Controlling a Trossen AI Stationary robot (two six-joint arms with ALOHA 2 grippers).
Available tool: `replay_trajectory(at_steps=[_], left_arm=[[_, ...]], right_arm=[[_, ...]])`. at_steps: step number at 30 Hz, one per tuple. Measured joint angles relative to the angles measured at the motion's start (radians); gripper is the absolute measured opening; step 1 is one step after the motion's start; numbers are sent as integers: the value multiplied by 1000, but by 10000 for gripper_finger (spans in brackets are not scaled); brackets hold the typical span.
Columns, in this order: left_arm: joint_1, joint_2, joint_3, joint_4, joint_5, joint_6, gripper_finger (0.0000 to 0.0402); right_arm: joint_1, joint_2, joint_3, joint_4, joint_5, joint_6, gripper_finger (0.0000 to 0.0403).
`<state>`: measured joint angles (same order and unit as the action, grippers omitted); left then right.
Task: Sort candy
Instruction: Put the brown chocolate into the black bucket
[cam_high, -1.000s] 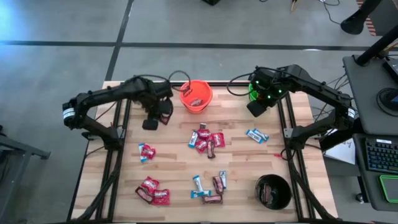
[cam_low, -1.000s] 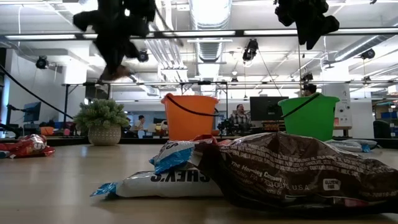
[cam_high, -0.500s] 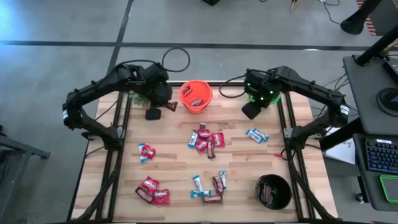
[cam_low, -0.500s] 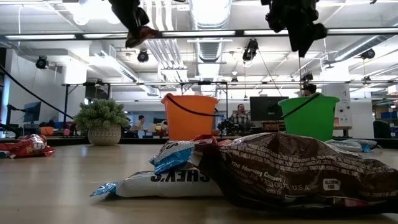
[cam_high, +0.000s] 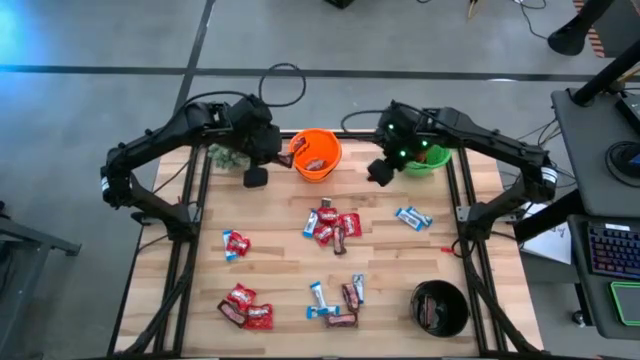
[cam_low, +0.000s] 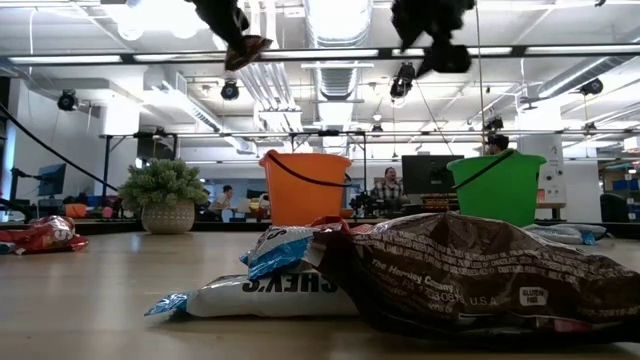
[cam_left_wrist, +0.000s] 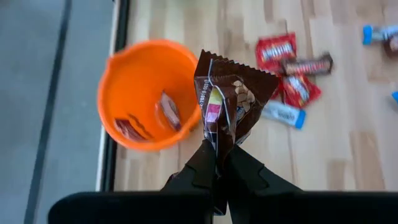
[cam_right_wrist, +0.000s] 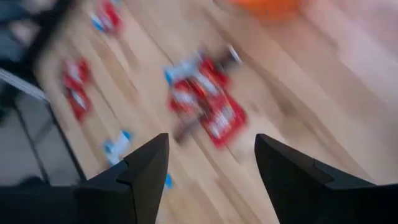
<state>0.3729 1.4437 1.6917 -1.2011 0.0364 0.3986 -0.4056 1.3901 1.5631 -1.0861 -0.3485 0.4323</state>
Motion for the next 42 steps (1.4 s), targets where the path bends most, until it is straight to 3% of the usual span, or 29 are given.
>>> replay_trajectory(at_steps=[14, 42], left_arm=[[-30, 1, 0, 243, 0, -50, 0], [-84, 8, -1, 327, 1, -95, 0]], right_arm=[[50, 5, 0, 553, -18, 155, 226], [109, 125, 2, 833, 10, 197, 224]])
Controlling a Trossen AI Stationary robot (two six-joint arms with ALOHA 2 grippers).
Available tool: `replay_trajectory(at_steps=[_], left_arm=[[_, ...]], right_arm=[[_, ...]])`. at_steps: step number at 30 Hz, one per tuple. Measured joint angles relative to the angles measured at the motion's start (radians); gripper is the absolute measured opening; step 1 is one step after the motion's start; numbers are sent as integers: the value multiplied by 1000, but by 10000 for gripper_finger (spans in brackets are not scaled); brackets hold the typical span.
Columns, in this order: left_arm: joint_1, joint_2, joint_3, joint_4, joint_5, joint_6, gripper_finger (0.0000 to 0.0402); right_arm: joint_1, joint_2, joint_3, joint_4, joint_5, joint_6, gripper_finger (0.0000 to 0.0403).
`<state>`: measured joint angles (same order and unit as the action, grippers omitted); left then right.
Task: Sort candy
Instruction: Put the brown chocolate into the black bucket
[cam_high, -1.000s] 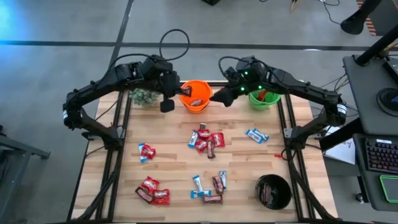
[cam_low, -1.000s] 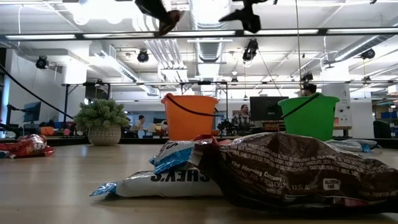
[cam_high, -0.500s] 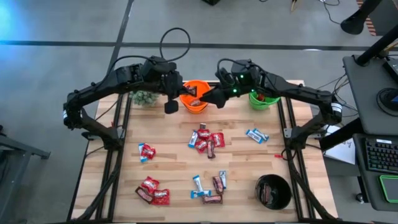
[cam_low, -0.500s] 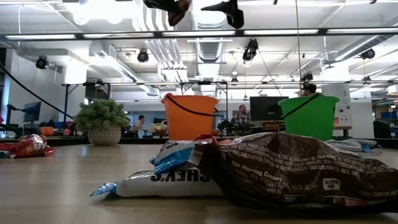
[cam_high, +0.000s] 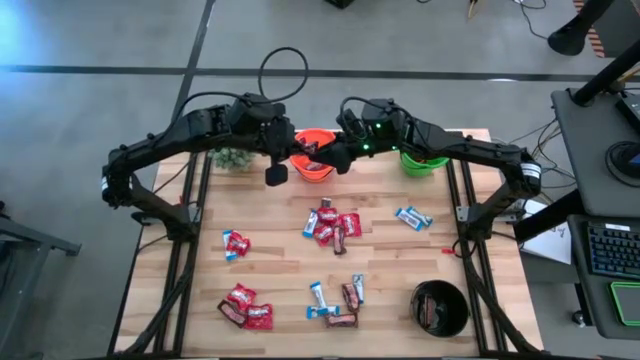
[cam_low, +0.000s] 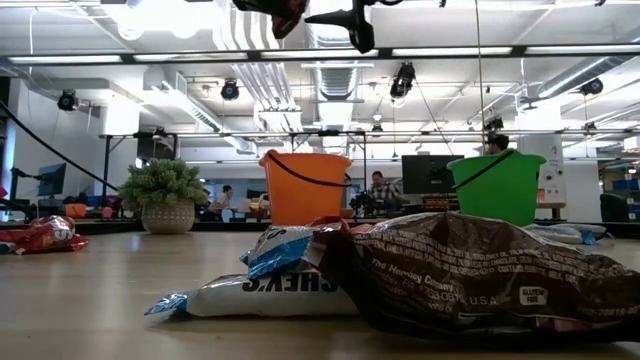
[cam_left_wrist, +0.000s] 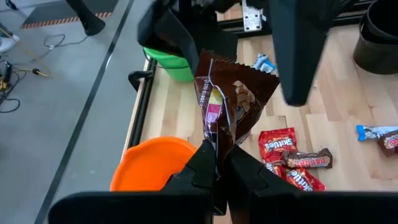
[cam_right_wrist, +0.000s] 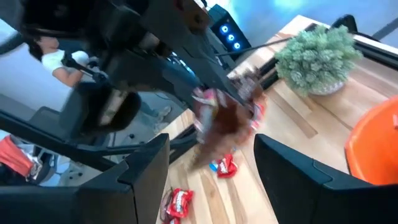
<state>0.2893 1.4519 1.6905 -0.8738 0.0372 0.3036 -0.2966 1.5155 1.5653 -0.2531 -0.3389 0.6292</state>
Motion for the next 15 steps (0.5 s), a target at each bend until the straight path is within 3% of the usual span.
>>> replay_trajectory(at_steps=[8, 15], left_arm=[[-8, 31, 0, -11, -6, -1, 0], [-8, 35, 0, -11, -6, 1, 0]], right_arm=[[0, 25, 23, 6, 7, 0, 221], [0, 35, 23, 11, 27, 0, 189]])
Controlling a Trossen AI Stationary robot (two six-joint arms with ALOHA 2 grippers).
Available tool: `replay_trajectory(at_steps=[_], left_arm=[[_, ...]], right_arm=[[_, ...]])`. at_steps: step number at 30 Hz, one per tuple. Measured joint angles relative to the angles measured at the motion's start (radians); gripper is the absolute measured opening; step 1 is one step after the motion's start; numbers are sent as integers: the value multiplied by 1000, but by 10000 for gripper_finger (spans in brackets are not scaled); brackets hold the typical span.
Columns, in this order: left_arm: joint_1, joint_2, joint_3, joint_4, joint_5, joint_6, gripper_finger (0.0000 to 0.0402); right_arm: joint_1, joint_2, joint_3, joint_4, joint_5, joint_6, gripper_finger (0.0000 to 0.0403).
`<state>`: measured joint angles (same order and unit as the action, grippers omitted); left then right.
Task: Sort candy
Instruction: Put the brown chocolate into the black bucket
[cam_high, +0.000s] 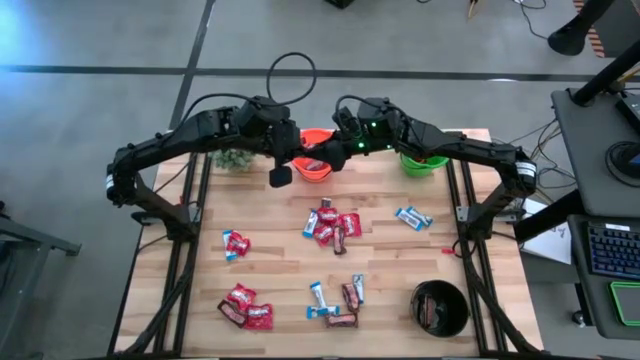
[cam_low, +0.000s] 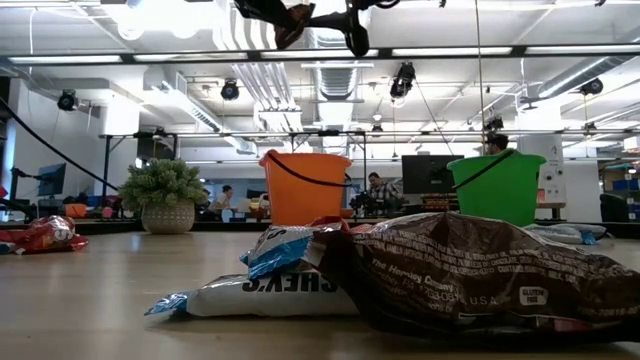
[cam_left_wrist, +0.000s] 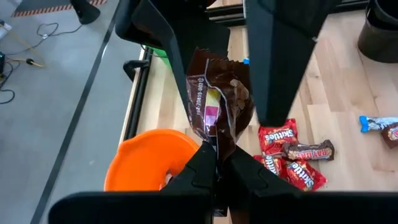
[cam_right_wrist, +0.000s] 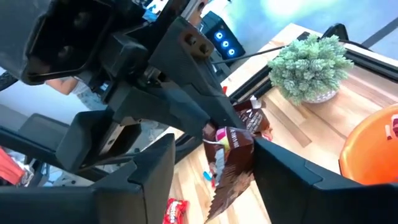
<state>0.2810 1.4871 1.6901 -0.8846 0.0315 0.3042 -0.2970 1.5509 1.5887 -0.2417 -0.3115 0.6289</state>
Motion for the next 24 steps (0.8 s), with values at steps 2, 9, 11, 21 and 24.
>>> replay_trajectory(at_steps=[2, 9, 11, 21, 24], left_arm=[[0, -2, 0, -2, 2, 1, 0], [-1, -2, 26, -5, 8, 20, 0], [-1, -2, 40, -6, 8, 23, 0], [-1, -2, 60, -23, 6, 23, 0], [-1, -2, 58, -24, 6, 23, 0]], right_arm=[[0, 0, 0, -4, 2, 0, 176], [0, 2, 2, -28, 4, -1, 141], [0, 2, 3, -26, 5, -1, 139], [0, 1, 4, -29, 24, -10, 137], [1, 1, 6, -35, 24, -18, 137]])
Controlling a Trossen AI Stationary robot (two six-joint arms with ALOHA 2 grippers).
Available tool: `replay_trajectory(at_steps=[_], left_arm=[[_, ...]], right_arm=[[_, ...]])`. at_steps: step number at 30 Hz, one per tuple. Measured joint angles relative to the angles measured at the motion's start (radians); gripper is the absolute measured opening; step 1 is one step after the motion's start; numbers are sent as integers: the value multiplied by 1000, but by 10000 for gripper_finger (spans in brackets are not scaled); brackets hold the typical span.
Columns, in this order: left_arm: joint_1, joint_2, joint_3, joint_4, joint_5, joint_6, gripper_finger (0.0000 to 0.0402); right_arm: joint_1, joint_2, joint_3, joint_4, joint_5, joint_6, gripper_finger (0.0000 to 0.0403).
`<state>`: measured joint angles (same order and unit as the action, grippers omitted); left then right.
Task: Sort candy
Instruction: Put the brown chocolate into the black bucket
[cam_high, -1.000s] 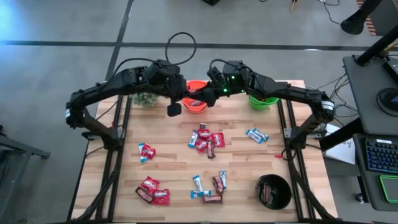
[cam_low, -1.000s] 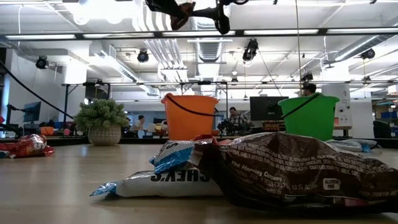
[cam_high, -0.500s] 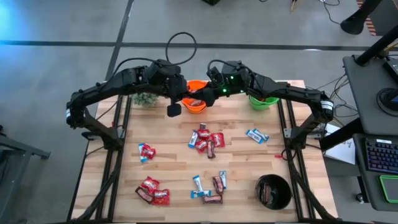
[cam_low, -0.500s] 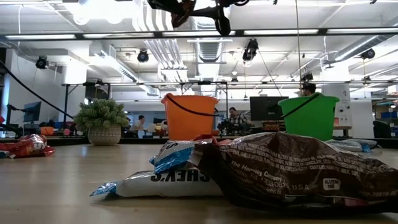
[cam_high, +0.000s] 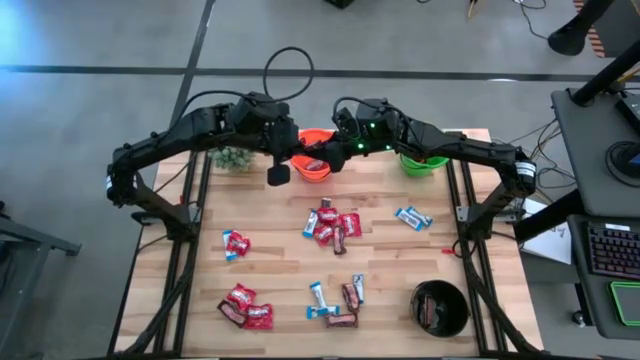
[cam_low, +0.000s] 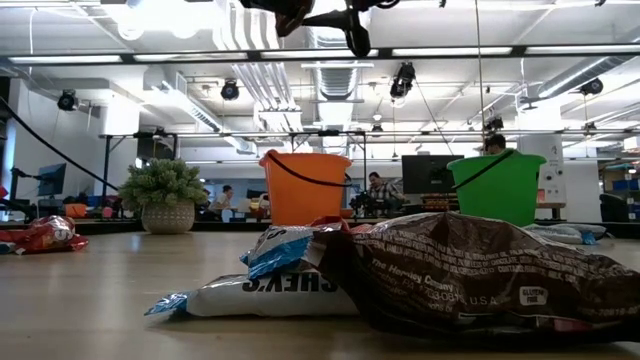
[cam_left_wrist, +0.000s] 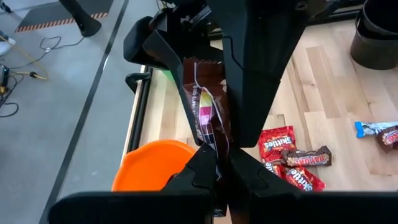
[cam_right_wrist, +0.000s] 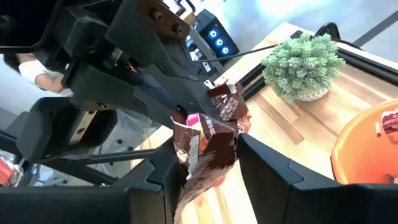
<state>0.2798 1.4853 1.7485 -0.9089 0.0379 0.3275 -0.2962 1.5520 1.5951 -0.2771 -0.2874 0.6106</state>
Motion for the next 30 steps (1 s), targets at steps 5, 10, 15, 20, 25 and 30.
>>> replay_trajectory(at_steps=[5, 10, 15, 20, 25, 30], left_arm=[[0, 0, 4, -3, -2, 0, 0], [0, -1, 4, -17, -2, 0, 0], [0, -1, 4, -19, -2, 3, 0], [0, -1, 4, -21, -2, 4, 0], [0, -1, 4, -23, -2, 4, 0], [0, -1, 4, -23, -2, 4, 0]], right_arm=[[0, 0, 1, -1, 0, -19, 136], [0, -2, 1, 10, 0, -24, 136], [-5, -14, 1, 14, 0, -27, 136], [-5, -16, 1, 8, 0, -27, 137], [-5, -18, 1, -7, 0, -32, 132], [-5, -18, 1, -1, 1, -51, 77]])
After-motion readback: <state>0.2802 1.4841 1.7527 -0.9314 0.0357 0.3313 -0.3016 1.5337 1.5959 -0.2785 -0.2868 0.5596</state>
